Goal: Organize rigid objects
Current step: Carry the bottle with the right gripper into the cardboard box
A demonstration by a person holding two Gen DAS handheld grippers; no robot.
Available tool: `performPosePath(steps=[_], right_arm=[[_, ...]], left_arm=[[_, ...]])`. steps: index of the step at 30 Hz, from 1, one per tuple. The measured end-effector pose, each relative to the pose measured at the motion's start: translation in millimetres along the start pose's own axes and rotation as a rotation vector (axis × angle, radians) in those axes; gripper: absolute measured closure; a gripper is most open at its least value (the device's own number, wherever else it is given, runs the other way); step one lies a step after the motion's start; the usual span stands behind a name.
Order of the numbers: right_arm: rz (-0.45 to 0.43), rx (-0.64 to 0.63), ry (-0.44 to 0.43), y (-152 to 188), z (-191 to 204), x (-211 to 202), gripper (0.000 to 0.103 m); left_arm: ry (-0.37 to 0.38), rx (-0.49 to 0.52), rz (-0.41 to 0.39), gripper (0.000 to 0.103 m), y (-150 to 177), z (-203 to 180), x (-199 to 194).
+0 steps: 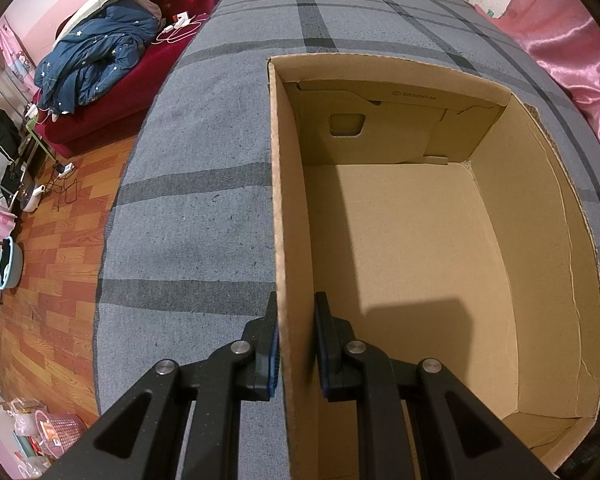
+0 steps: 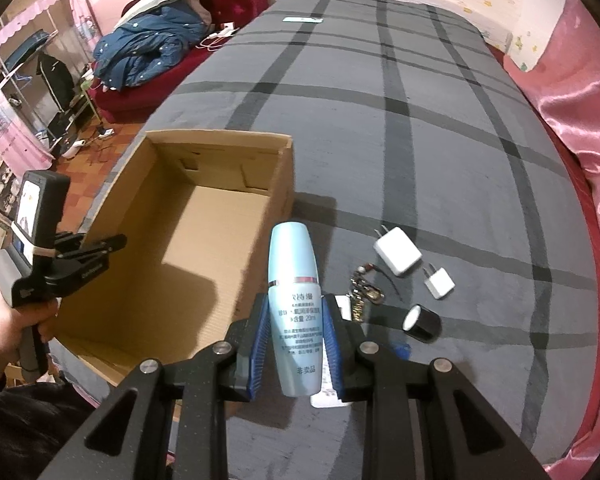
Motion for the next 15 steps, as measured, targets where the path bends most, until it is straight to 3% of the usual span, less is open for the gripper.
performPosePath(steps=[15], right_arm=[[0.013, -0.039, -0.053, -7, 52, 23, 0.075]], left_arm=[[-0.004, 0.001, 0.001, 0.087, 0, 0, 2]])
Point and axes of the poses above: each gripper's, at about its wrist camera, not at the fingertips, and x roughly the way its jaws point, z to its left, y to its underside, the point moved 8 cm from there along x, roughly the way its jaws point, and after that the axes turned 10 degrees about x, right-handed, at the moved point
